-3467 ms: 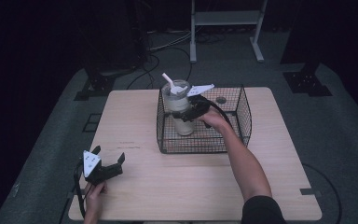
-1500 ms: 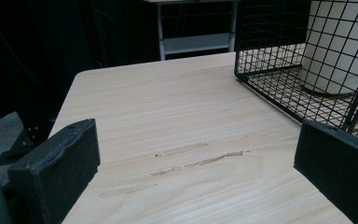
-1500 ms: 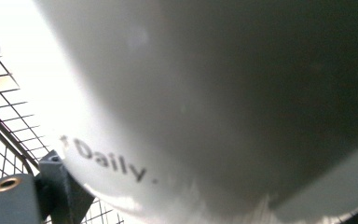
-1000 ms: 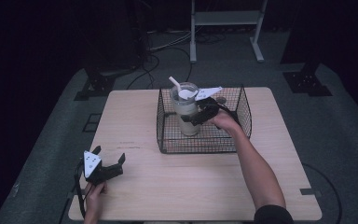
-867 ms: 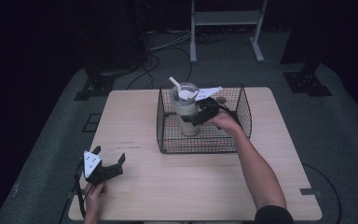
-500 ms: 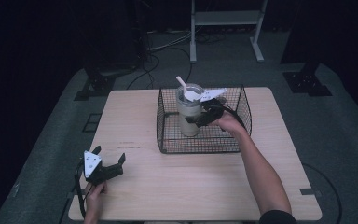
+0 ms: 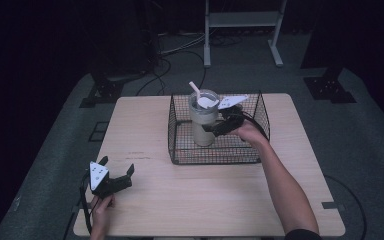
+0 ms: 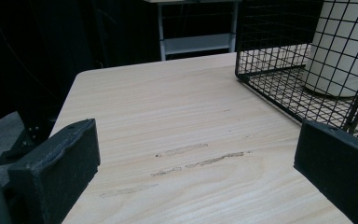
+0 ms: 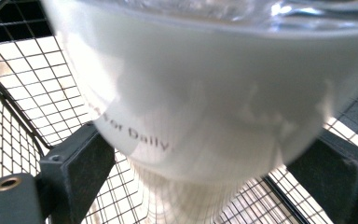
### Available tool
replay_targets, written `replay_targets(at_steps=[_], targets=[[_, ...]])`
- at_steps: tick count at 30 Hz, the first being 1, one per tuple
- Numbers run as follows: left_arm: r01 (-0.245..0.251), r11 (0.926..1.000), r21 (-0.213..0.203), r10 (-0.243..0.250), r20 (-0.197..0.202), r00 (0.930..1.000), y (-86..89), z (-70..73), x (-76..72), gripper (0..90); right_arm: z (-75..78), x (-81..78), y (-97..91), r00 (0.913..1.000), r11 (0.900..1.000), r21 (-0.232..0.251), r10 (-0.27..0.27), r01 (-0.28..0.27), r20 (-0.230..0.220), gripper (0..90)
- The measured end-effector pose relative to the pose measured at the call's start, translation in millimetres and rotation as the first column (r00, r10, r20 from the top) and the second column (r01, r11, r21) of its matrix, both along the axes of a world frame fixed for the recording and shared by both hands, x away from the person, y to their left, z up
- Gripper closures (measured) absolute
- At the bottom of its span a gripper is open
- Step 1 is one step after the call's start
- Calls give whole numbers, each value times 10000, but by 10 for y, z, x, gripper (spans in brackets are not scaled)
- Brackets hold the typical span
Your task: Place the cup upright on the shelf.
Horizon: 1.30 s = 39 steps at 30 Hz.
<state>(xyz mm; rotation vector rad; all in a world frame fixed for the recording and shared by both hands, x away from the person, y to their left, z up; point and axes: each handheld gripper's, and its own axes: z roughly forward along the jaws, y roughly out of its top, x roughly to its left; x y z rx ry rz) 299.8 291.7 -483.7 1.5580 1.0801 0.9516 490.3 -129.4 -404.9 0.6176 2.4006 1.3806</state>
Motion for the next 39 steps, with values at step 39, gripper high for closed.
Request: replay_targets(at_steps=[39], targets=[[-50,10000,79,50,41,10000,-9,-1,-9,0,224,-659,-490,9887,9888,61,-1487,1489,-165,89]])
